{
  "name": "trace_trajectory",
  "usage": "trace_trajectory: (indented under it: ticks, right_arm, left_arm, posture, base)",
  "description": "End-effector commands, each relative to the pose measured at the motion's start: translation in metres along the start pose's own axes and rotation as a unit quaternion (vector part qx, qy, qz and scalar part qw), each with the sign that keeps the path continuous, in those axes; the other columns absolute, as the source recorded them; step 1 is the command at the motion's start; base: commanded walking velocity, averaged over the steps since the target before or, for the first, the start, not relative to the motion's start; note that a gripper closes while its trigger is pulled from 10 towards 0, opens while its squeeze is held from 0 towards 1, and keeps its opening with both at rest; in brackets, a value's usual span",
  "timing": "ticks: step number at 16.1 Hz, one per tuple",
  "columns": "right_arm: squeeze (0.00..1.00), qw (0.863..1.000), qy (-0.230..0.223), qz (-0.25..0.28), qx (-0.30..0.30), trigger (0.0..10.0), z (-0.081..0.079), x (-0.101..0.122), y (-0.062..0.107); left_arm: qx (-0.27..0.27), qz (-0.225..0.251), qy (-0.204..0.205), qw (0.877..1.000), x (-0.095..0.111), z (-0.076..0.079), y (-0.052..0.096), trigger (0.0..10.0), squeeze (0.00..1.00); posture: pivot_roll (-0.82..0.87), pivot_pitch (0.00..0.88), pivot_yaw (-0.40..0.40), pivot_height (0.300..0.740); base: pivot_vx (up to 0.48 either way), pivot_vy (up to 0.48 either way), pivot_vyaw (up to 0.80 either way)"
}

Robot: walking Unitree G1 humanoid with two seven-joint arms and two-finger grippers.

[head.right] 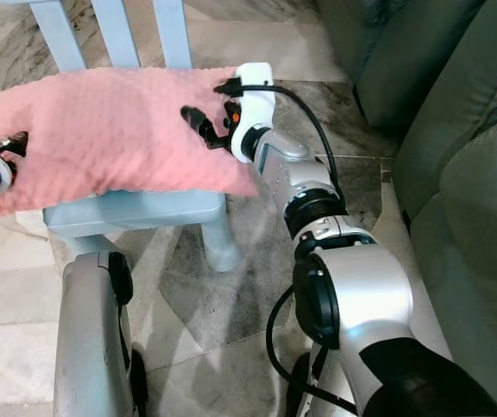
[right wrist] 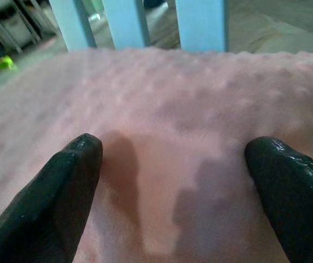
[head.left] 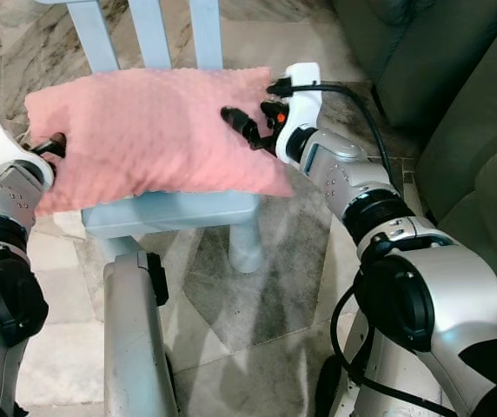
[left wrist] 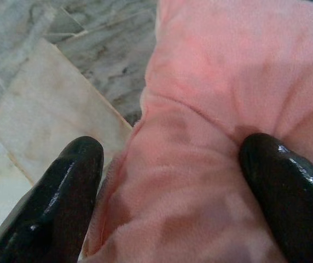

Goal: Move the pillow to the sofa

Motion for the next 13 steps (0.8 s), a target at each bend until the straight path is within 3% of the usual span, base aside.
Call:
trace_trajectory:
  ticks: [1,4,7,11,12,13]
  right_arm:
    - [0.0,0.999,0.028,-0.028,-0.009,10.0,-0.001,-0.011,0.001]
    - [0.0,0.993,0.087,-0.033,-0.068,10.0,0.018,-0.01,0.006]
    - [0.0,0.992,0.07,-0.048,-0.089,10.0,0.026,-0.019,0.011]
    - [0.0,0.999,-0.01,-0.043,-0.032,10.0,0.005,-0.027,0.006]
    - [0.0,0.999,-0.016,-0.041,-0.026,6.5,0.003,-0.027,0.005]
    - [0.0,0.999,-0.035,-0.029,-0.003,0.0,-0.004,-0.025,0.003]
  left_arm:
    - [-0.004,-0.024,-0.007,1.0,-0.011,0.0,-0.001,10.0,0.0]
    - [-0.036,-0.012,-0.029,0.999,-0.006,0.006,0.0,10.0,0.0]
    - [-0.056,-0.03,-0.027,0.998,-0.013,0.012,0.0,10.0,0.0]
    - [-0.096,-0.074,-0.01,0.993,-0.031,0.022,0.001,10.0,0.0]
    - [-0.098,-0.077,-0.01,0.992,-0.033,0.022,0.001,10.0,0.0]
    - [-0.112,-0.087,-0.001,0.99,-0.037,0.024,0.002,7.5,0.0]
  posture:
    - [0.1,0.312,-0.01,0.311]
    - [0.1,0.312,-0.012,0.311]
    - [0.1,0.31,-0.011,0.311]
    - [0.1,0.311,-0.013,0.311]
    - [0.1,0.313,-0.014,0.311]
    - [0.1,0.315,-0.016,0.311]
  base:
    - [0.0,0.0,0.0]
    - [0.0,0.0,0.0]
    - [0.0,0.0,0.0]
    - [0.0,0.0,0.0]
    - [0.0,0.0,0.0]
    - [0.0,0.0,0.0]
Point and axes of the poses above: a point about 5 cm out from each wrist's last joint towards the gripper, its own y axis pointing back from the gripper into the wrist, its own x axis along the axis of the wrist's last joint, z = x × y, the point moved 4 cm from there along -y, pointing out of the wrist towards the gripper, and after that the axes turned 15 degrees about y, right-handed, at the moved point
